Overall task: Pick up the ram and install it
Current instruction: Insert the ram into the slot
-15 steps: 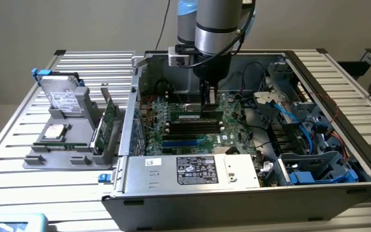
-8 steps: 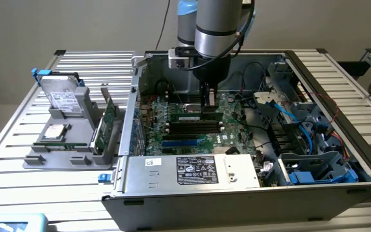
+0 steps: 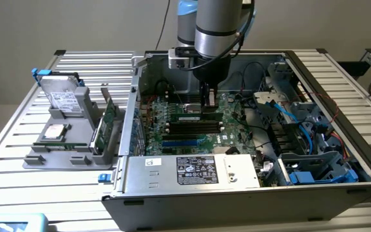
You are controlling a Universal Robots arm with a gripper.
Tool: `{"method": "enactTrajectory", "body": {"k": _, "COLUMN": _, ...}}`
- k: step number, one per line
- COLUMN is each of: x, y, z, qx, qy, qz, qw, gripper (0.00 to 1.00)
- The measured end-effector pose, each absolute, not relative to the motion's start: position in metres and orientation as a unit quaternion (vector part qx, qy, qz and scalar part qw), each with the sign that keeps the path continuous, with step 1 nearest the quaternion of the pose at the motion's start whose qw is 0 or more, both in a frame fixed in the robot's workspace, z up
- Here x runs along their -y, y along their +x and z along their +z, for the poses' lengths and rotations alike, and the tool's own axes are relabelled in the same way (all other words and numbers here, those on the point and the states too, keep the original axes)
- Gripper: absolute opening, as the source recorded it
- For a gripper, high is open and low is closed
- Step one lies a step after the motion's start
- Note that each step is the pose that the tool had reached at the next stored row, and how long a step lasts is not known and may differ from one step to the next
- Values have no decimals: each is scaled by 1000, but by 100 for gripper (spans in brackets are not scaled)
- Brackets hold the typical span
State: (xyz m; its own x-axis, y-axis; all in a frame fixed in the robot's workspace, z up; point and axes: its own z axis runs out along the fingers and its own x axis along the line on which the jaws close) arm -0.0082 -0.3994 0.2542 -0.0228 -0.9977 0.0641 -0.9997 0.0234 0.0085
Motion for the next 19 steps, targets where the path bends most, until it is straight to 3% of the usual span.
{"method": "enactTrajectory", "body": {"k": 19, "x": 399, "y": -8, "z": 248, "qx": 708, "qy": 705, "qz": 24, "qw": 30, "gripper": 14}}
